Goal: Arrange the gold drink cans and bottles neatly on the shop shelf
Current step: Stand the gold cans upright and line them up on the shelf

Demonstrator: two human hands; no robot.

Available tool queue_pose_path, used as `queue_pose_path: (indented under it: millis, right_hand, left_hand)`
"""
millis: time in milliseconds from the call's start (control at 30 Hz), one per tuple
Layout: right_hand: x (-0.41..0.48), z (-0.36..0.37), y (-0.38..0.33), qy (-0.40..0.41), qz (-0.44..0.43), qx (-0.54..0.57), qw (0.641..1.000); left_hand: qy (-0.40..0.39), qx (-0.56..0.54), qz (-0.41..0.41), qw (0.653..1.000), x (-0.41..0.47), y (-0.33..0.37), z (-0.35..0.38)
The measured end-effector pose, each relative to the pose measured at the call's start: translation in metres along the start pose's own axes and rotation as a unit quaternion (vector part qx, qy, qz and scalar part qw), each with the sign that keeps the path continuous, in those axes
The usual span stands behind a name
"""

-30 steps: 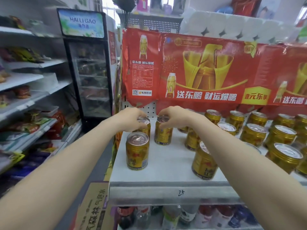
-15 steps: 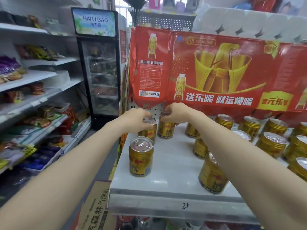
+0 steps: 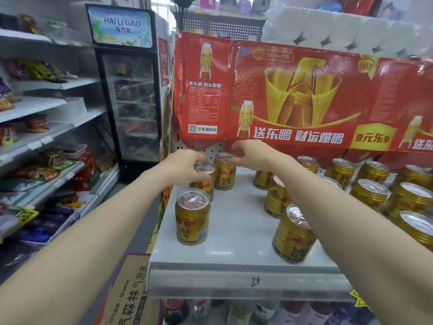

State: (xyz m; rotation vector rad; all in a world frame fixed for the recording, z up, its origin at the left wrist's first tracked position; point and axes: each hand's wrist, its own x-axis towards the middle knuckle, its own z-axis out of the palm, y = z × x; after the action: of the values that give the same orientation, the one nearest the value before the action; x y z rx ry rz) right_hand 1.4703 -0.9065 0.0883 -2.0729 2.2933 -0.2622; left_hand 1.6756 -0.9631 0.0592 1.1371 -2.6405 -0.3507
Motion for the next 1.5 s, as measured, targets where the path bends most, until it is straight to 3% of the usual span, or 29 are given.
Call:
queue_pose_path:
  millis: [333,500,600,967,1100,1300,1500]
  right_hand:
    - [-0.073,-0.018,0.033,-0.034,0.100,-0.053,0.993]
    - [-0.088,-0.011,0.035,0.016,0.126,-0.084,0.988]
    - [-0.089,-0.008,0.035,0.019,0.147,-0.087,0.985]
    - [-0.100,0.001,0.034,0.029,0.139,-0.054,0.988]
    - [-0.114,0.005,0.033,0.098,0.125,-0.032,0.987]
    - [-0.138,0.010,0.022,0.190,0.106,-0.001,0.976]
    - [-0.171,0.011,0.012,0.183,0.110,0.070,0.974]
  left_hand:
    - [-0.068,-0.008,0.084,0.994,0.007,0.044,0.005]
    - [-0.106,-0.022,0.100,0.989,0.000,0.047,0.000]
    - [-0.087,-0.020,0.099,0.991,-0.004,0.045,0.004]
    - [-0.061,0.011,0.079,0.995,-0.017,0.048,0.004]
    - [-0.019,0.008,0.075,0.997,-0.042,0.043,-0.007]
    - [-0.059,0.010,0.026,0.998,-0.083,0.028,-0.018]
    - [-0.067,-0.009,0.033,0.997,-0.105,0.027,-0.011]
